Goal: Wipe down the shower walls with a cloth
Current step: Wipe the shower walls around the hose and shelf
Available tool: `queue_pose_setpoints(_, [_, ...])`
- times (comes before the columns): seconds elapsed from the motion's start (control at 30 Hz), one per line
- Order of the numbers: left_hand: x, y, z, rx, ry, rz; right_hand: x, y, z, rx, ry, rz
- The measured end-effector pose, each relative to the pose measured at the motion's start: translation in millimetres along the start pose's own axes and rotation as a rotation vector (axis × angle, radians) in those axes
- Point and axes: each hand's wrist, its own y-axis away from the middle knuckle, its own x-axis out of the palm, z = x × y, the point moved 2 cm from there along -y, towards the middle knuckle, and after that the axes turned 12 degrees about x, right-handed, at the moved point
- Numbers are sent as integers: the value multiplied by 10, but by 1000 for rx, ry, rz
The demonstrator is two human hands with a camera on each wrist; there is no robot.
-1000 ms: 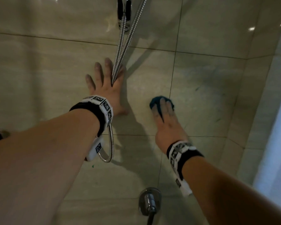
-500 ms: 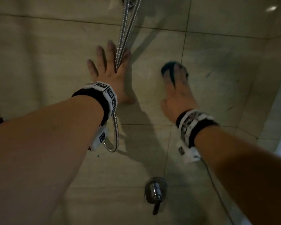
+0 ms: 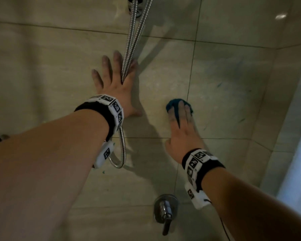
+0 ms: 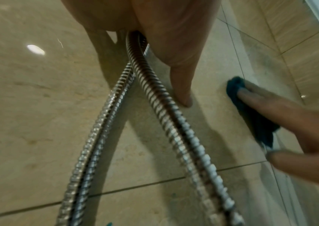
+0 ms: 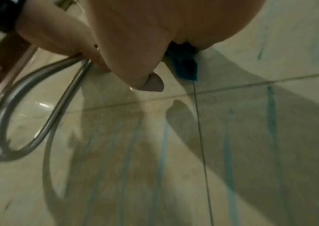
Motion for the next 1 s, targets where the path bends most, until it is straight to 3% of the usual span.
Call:
queue_pose_setpoints(0.27, [43, -5, 6, 5, 6, -39, -1162, -1194, 132, 35, -85, -271])
queue_pose_setpoints(0.4, [84, -33, 67, 12, -26, -37, -1414, -1400, 173, 84, -121, -286])
queue_pose_setpoints(0.63, [165, 225, 242, 128, -53, 4, -583, -663, 501, -151, -65, -202])
queue_pose_setpoints(0.87, [451, 485, 276, 102, -85, 3, 535, 128, 572, -398, 0, -170])
queue_pose_setpoints(1.0, [516, 500, 300, 99, -97, -5, 819, 448, 488, -452, 98, -88])
